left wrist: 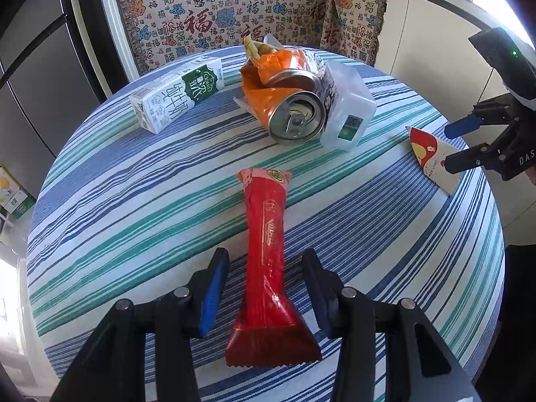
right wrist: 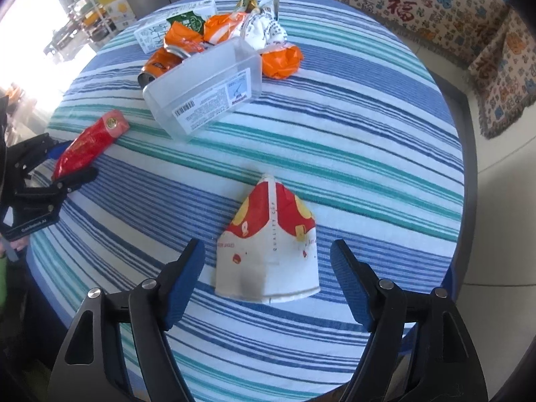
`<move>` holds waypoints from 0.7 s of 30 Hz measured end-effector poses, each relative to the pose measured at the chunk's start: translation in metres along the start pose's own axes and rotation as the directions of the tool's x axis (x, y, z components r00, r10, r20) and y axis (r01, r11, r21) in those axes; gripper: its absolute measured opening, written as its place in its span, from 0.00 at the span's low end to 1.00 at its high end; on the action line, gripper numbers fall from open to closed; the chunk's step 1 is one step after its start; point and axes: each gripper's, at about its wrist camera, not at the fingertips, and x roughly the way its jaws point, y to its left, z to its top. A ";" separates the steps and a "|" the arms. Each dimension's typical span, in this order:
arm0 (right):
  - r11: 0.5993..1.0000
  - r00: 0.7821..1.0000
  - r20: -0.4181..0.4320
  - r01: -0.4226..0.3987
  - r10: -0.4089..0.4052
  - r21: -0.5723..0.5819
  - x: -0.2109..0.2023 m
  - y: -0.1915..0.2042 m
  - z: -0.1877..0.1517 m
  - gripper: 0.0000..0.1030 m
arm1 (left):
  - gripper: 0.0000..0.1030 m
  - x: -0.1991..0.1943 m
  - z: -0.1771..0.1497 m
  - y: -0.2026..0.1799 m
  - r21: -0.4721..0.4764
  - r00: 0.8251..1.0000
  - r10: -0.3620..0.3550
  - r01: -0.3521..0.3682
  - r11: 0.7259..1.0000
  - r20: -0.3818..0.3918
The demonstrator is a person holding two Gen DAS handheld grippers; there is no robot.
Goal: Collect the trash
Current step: 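Carry the red wrapper and paper cup to the blue wastebasket and open both tools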
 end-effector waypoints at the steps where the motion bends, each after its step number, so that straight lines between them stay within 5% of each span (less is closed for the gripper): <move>1: 1.000 1.000 0.007 -0.001 0.001 0.001 -0.002 0.000 -0.002 0.77 | 0.45 0.000 0.000 -0.001 0.002 1.000 -0.002 0.002 1.000 0.001; 7: 1.000 1.000 0.015 0.021 -0.021 -0.020 -0.001 0.004 0.000 0.81 | 0.44 0.003 0.003 -0.005 0.006 1.000 0.009 -0.009 1.000 -0.004; 8: 0.999 1.000 0.006 0.020 -0.019 -0.032 0.003 0.007 0.001 0.76 | 0.43 0.002 0.002 -0.005 0.008 1.000 0.011 -0.011 1.000 -0.002; 10: 0.999 0.999 -0.023 0.025 -0.026 -0.042 0.012 0.010 0.001 0.55 | 0.20 0.002 0.002 -0.005 0.004 1.000 0.006 -0.006 1.000 0.000; 11: 0.999 0.999 -0.011 0.030 -0.031 -0.041 0.011 0.012 0.001 0.50 | 0.20 0.001 0.002 -0.004 -0.004 1.000 0.003 -0.003 1.000 -0.002; 13: 0.999 1.000 0.008 0.013 -0.012 -0.032 0.005 0.010 -0.001 0.20 | 0.17 -0.001 0.002 -0.002 -0.018 1.000 0.002 -0.002 1.000 0.001; 21: 0.998 0.993 0.119 -0.035 0.028 0.056 -0.033 -0.009 -0.026 0.15 | 0.13 -0.035 0.017 -0.031 -0.023 0.992 -0.100 0.102 0.995 0.078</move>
